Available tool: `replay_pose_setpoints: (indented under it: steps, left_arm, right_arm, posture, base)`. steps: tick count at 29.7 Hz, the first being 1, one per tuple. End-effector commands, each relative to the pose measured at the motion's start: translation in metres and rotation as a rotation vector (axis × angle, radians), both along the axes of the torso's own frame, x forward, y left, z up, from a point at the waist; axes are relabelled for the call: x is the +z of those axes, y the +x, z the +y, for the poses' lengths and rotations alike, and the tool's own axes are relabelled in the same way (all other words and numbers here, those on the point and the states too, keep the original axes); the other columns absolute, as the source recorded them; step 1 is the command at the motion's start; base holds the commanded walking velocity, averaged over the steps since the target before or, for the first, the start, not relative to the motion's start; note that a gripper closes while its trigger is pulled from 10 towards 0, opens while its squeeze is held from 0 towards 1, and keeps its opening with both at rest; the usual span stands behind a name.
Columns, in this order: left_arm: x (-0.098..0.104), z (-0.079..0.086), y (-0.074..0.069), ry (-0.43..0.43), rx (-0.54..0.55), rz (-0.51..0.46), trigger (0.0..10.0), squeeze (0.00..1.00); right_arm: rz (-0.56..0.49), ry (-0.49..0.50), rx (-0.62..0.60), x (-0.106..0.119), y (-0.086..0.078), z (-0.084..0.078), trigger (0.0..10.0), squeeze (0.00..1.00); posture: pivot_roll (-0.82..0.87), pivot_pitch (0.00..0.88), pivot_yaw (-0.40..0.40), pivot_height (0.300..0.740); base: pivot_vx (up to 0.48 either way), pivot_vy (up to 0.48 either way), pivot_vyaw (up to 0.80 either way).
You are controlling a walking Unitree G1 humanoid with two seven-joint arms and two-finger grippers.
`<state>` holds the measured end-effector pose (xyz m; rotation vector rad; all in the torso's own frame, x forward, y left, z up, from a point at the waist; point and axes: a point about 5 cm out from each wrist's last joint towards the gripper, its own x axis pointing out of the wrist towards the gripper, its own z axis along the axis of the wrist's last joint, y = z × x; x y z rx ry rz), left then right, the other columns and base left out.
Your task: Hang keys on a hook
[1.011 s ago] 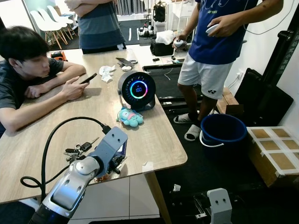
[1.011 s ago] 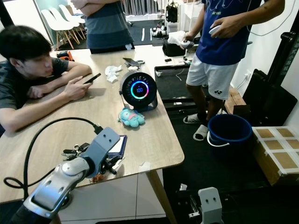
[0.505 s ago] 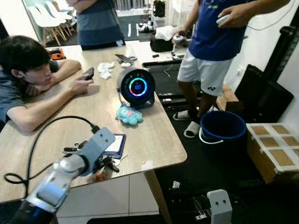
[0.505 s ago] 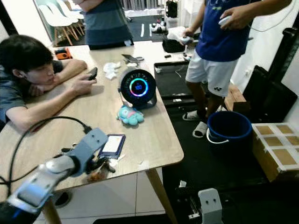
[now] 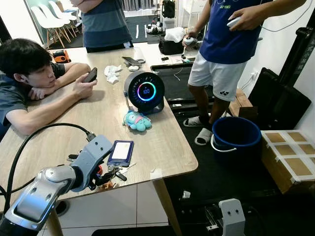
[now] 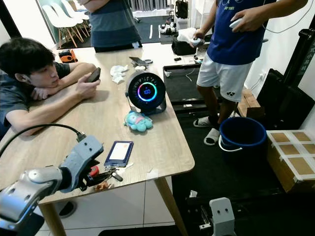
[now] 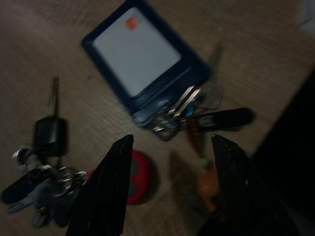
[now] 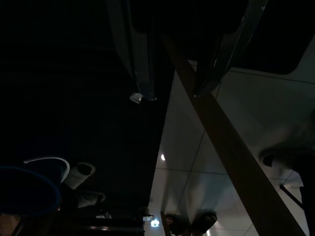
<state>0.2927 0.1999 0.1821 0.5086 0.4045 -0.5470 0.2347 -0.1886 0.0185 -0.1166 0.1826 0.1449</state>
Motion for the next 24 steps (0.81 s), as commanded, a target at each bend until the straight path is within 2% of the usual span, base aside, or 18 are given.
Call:
replay_pose_setpoints:
  steps: [1, 5, 6, 8, 13, 14, 15, 16, 18, 20, 24]
  left_arm:
    - [-0.01, -0.006, 0.002, 0.001, 0.026, 0.029, 9.1, 0.0]
    - [-0.01, -0.009, 0.002, -0.009, 0.032, 0.036, 8.7, 0.0]
    - [-0.012, -0.009, 0.002, -0.01, 0.035, 0.043, 8.0, 0.0]
    - [-0.014, -0.009, 0.001, -0.007, 0.04, 0.051, 7.6, 0.0]
    - [-0.019, -0.008, -0.001, -0.001, 0.05, 0.065, 7.2, 0.0]
    - [-0.021, -0.007, -0.001, 0.0, 0.067, 0.069, 6.1, 0.0]
    - [-0.021, -0.007, -0.001, 0.0, 0.067, 0.069, 6.1, 0.0]
    - [-0.023, -0.006, 0.0, 0.002, 0.078, 0.068, 5.1, 0.0]
    - [-0.024, -0.005, 0.0, 0.004, 0.085, 0.067, 5.1, 0.0]
    - [-0.025, -0.004, 0.0, 0.006, 0.093, 0.069, 4.2, 0.0]
    - [-0.027, -0.003, -0.001, 0.01, 0.098, 0.074, 4.0, 0.0]
  right_arm:
    - [0.031, 0.006, -0.003, -0.005, -0.005, 0.0, 10.0, 0.0]
    - [0.032, 0.005, -0.007, -0.005, -0.006, -0.001, 10.0, 0.0]
    - [0.033, 0.005, -0.009, -0.005, -0.006, -0.001, 10.0, 0.0]
    - [0.033, 0.005, -0.009, -0.006, -0.007, -0.001, 10.0, 0.0]
    - [0.034, 0.005, -0.01, -0.006, -0.007, 0.0, 10.0, 0.0]
    - [0.034, 0.006, -0.008, -0.006, -0.007, 0.0, 10.0, 0.0]
    - [0.034, 0.006, -0.008, -0.006, -0.007, 0.0, 10.0, 0.0]
    - [0.033, 0.006, -0.007, -0.006, -0.006, 0.001, 10.0, 0.0]
    - [0.033, 0.006, -0.006, -0.006, -0.006, 0.001, 10.0, 0.0]
    - [0.031, 0.006, -0.004, -0.005, -0.005, 0.001, 10.0, 0.0]
    - [0.031, 0.005, -0.003, -0.005, -0.005, 0.001, 10.0, 0.0]
  posture:
    - [0.06, 0.172, 0.102, 0.74]
    - [0.06, 0.173, 0.105, 0.74]
    - [0.06, 0.173, 0.105, 0.74]
    - [0.06, 0.173, 0.107, 0.74]
    - [0.06, 0.172, 0.108, 0.74]
    - [0.06, 0.171, 0.108, 0.74]
    - [0.06, 0.171, 0.108, 0.74]
    - [0.06, 0.171, 0.104, 0.74]
    - [0.06, 0.171, 0.104, 0.74]
    - [0.06, 0.17, 0.102, 0.74]
    - [0.06, 0.17, 0.102, 0.74]
  base:
    - [0.0, 0.0, 0.0]
    - [0.0, 0.0, 0.0]
    - [0.0, 0.0, 0.0]
    - [0.0, 0.0, 0.0]
    - [0.0, 0.0, 0.0]
    - [0.0, 0.0, 0.0]
    - [0.0, 0.0, 0.0]
    - [0.0, 0.0, 0.0]
    - [0.0, 0.0, 0.0]
    - [0.0, 0.0, 0.0]
    - [0.0, 0.0, 0.0]
